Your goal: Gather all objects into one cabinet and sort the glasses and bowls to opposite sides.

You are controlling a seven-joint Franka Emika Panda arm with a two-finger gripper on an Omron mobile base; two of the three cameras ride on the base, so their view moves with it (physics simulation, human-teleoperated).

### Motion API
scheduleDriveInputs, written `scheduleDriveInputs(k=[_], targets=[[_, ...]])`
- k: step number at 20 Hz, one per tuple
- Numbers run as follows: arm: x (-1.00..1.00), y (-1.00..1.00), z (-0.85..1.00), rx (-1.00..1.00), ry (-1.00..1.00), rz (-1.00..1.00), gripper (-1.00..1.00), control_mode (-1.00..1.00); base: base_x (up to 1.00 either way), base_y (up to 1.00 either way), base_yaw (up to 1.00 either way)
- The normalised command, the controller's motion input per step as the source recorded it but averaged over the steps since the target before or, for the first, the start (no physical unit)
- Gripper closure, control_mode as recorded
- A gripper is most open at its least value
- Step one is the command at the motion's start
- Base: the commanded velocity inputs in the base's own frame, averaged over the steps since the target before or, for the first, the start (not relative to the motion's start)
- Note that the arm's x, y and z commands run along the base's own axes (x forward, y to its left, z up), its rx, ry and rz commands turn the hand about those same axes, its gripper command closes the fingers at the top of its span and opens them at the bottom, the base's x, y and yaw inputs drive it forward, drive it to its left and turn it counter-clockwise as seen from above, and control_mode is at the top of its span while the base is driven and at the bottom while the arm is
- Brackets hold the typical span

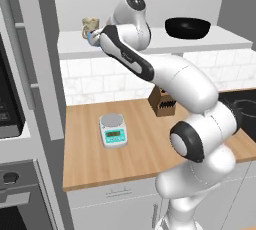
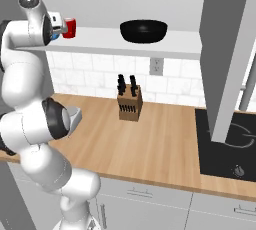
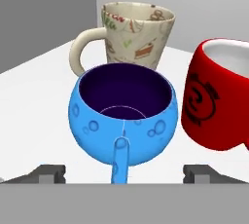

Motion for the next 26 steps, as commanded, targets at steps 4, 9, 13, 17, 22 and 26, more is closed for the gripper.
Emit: scheduleDriveInputs(k=[4,9,13,17,22,26], targets=[[-0.68,-0.5,0.0,0.03,0.0,-0.05,-1.0,-1.0,0.0,0.0,0.0],[-0.71,-0.64,0.0,0.09,-0.01,-0.07,-1.0,-1.0,0.0,0.0,0.0],[-0.94,-0.62,0.28,0.04,0.0,-0.18,-1.0,-1.0,0.0,0.0,0.0],[-0.98,-0.61,0.31,0.0,0.02,-0.19,-1.0,-1.0,0.0,0.0,0.0],[-0.99,-0.64,0.22,0.0,0.11,-0.18,-1.0,-1.0,0.0,0.0,0.0],[-0.78,-0.6,0.0,0.0,0.09,-0.11,-1.0,-1.0,0.0,0.0,0.0]])
